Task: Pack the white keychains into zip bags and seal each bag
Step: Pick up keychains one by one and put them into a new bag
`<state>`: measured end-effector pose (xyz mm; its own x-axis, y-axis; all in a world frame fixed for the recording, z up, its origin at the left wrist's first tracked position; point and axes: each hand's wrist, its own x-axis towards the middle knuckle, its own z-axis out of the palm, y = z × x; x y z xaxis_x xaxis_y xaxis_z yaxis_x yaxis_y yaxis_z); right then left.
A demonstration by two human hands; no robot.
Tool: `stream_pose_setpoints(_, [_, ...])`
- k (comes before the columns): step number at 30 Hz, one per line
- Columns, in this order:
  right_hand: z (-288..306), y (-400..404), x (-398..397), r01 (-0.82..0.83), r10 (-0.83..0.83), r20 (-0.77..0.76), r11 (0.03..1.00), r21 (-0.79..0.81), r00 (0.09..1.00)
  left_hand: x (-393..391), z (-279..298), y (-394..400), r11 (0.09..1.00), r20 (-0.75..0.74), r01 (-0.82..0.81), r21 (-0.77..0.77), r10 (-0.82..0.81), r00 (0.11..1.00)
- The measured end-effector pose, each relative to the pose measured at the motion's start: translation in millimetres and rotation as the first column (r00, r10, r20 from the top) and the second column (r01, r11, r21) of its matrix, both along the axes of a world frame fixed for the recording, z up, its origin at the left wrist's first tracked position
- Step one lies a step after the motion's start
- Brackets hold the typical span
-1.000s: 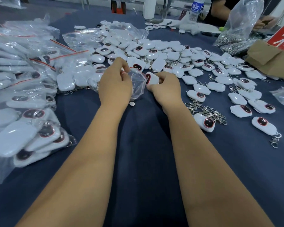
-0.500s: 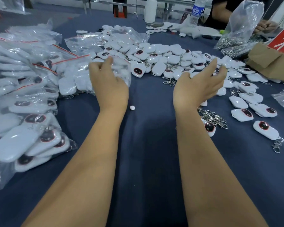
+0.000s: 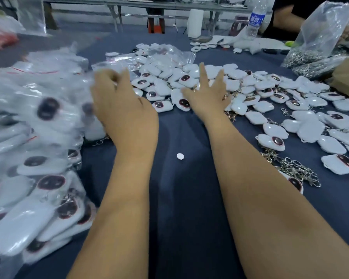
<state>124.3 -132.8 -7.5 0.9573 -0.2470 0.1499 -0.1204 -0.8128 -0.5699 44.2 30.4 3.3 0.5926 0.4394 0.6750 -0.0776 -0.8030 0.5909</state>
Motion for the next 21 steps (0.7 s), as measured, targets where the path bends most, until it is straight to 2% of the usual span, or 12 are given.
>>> stream_pose_setpoints(3, [-3.9,2.0,-2.0,-0.069,0.053,-0.108,0.986,-0.151,0.993,-3.1,-18.1,-12.0,0.986,-0.267,0.16,0.042,-0.144,0.953])
stream_pose_setpoints(5, [-7.3,0.3,-11.9,-0.062,0.053,-0.05,0.981,-0.184,0.997,-2.9,-25.5,-14.3,0.982,-0.302,0.188,0.03,-0.171,0.938])
stream_pose_setpoints(8, [-13.8,-1.3,-33.6,-0.04,0.054,0.053,0.971,-0.237,0.997,-2.3,-21.9,-16.0,0.945,-0.12,0.299,-0.136,-0.315,0.941])
stream_pose_setpoints(10, [-15.4,-4.1,-49.2,-0.036,0.062,0.099,0.969,-0.246,0.993,-9.2,-17.4,-21.6,0.848,0.003,0.448,-0.285,-0.466,0.885])
stream_pose_setpoints(15, [-13.7,-15.1,-79.4,-0.01,0.034,0.216,0.994,-0.112,0.976,-21.8,-16.7,-29.5,0.696,0.051,0.569,-0.437,-0.613,0.789])
stream_pose_setpoints(18, [-12.1,-13.5,-94.7,0.027,-0.023,0.285,1.0,-0.013,0.958,-27.3,-11.2,-30.4,0.51,0.188,0.629,-0.587,-0.67,0.718])
stream_pose_setpoints(19, [-12.2,-13.0,-98.8,0.008,-0.036,0.304,0.996,0.093,0.952,-27.4,-11.5,-31.9,0.463,0.202,0.643,-0.61,-0.694,0.691])
stream_pose_setpoints(20, [-12.0,-12.4,-103.4,-0.031,-0.046,0.317,0.972,0.233,0.947,-27.3,-13.0,-34.4,0.458,0.167,0.644,-0.613,-0.722,0.672])
stream_pose_setpoints(21, [-12.4,-12.2,-106.8,-0.074,-0.056,0.339,0.93,0.359,0.939,-26.6,-15.6,-37.3,0.5,0.081,0.64,-0.583,-0.749,0.658])
